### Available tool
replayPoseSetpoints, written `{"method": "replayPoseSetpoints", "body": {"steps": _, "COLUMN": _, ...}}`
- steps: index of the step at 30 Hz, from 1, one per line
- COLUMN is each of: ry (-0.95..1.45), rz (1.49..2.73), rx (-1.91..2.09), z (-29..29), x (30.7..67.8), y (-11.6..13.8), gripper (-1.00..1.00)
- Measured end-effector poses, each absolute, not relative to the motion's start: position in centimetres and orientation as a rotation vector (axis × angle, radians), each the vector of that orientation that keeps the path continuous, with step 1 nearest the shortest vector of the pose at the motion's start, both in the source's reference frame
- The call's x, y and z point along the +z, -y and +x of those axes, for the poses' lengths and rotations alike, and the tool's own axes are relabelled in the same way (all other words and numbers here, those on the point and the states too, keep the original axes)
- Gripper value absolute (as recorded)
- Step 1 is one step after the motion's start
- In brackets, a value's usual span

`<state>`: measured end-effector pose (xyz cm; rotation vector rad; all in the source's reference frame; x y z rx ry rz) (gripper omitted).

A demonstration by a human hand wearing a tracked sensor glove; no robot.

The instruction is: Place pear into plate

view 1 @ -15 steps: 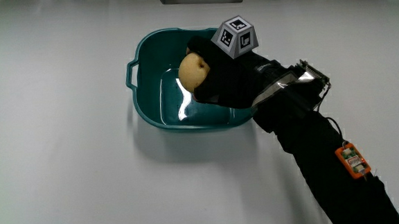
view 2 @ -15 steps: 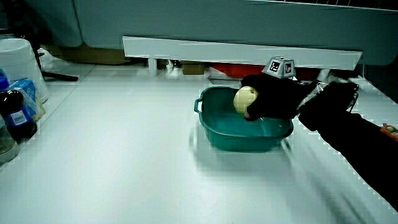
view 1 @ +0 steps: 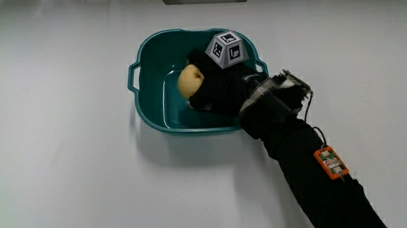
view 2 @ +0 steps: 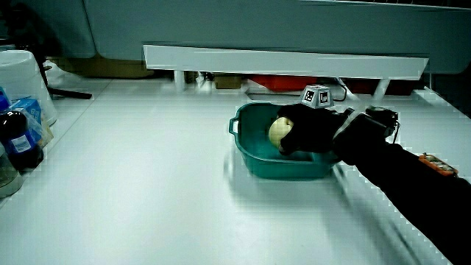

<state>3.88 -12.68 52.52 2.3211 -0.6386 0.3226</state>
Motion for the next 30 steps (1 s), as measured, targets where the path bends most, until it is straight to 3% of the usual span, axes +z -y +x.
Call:
{"method": "replayPoseSetpoints", "body": {"steps": 15, "ry": 0.566, "rz": 2.299, "rx": 0.225, "z": 4.5, "x": 55.6, "y": 12.2, "gripper": 0.0}}
{"method": "replayPoseSetpoints", "body": {"steps": 27, "ry": 0.544, "rz": 2.284, "rx": 0.231, "z": 5.0, "x": 55.7, "y": 12.2, "gripper": 0.0}}
{"method": "replayPoseSetpoints", "body": {"steps": 30, "ry": 0.545, "rz": 2.276, "rx": 0.231, "z": 5.2, "x": 55.7, "y": 12.1, "gripper": -0.12}}
